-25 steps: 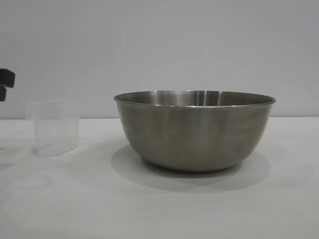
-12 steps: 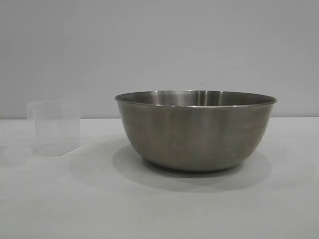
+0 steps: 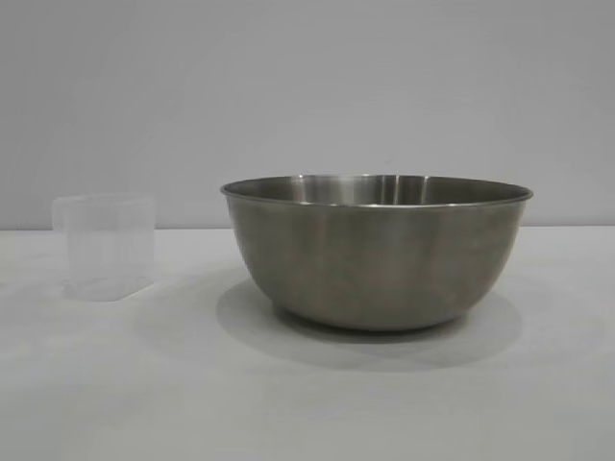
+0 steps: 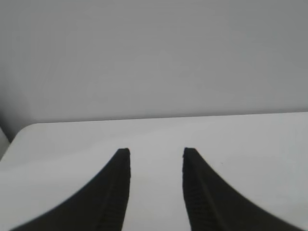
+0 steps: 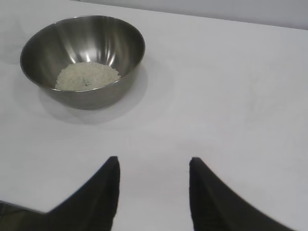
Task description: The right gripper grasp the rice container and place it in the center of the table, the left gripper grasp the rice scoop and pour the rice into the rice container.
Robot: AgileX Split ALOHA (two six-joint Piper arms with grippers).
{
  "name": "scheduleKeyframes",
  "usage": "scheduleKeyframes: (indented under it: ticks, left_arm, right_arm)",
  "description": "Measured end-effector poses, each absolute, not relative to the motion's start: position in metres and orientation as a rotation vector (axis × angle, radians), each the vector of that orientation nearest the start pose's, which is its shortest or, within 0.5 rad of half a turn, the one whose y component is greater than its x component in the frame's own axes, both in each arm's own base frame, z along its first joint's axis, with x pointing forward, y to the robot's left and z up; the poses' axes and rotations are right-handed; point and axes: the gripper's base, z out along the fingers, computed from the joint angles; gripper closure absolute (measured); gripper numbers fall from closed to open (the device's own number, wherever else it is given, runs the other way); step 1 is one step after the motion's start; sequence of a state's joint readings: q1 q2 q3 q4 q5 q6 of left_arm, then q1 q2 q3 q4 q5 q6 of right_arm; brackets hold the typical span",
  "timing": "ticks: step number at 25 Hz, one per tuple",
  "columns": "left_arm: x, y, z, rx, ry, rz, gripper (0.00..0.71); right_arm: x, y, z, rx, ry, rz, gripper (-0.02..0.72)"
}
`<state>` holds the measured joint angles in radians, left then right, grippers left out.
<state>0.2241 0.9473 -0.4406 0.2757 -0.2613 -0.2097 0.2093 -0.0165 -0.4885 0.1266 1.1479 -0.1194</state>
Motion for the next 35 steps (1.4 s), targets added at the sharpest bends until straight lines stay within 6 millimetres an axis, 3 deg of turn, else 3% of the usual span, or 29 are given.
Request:
scheduleKeyframes:
  ticks: [4, 8, 11, 22, 31, 35]
  left_arm:
    - [0.142, 0.032, 0.301, -0.153, 1.719, 0.200, 0.444]
    - [0.102, 0.030, 0.303, -0.212, 1.775, 0.253, 0.444]
    - [0.082, 0.025, 0.298, -0.239, 1.823, 0.226, 0.444]
    - [0.035, 0.000, 0.277, -0.166, 1.941, 0.069, 0.444]
    - [0.005, -0.010, 0.283, -0.138, 1.935, 0.030, 0.444]
    - [-0.003, -0.011, 0.277, -0.135, 2.047, 0.023, 0.444]
  right_arm:
    - [-0.012, 0.008, 0.268, -0.361, 2.095, 0.207, 0.380]
    - [-0.012, 0.008, 0.268, -0.361, 2.095, 0.207, 0.380]
    - [-0.012, 0.008, 0.268, -0.361, 2.095, 0.207, 0.380]
    - [-0.012, 0.008, 0.268, -0.361, 2.095, 0.207, 0.380]
    - [-0.012, 0.008, 0.268, -0.361, 2.095, 0.207, 0.380]
    - [-0.012, 0.008, 0.268, -0.361, 2.095, 0.207, 0.380]
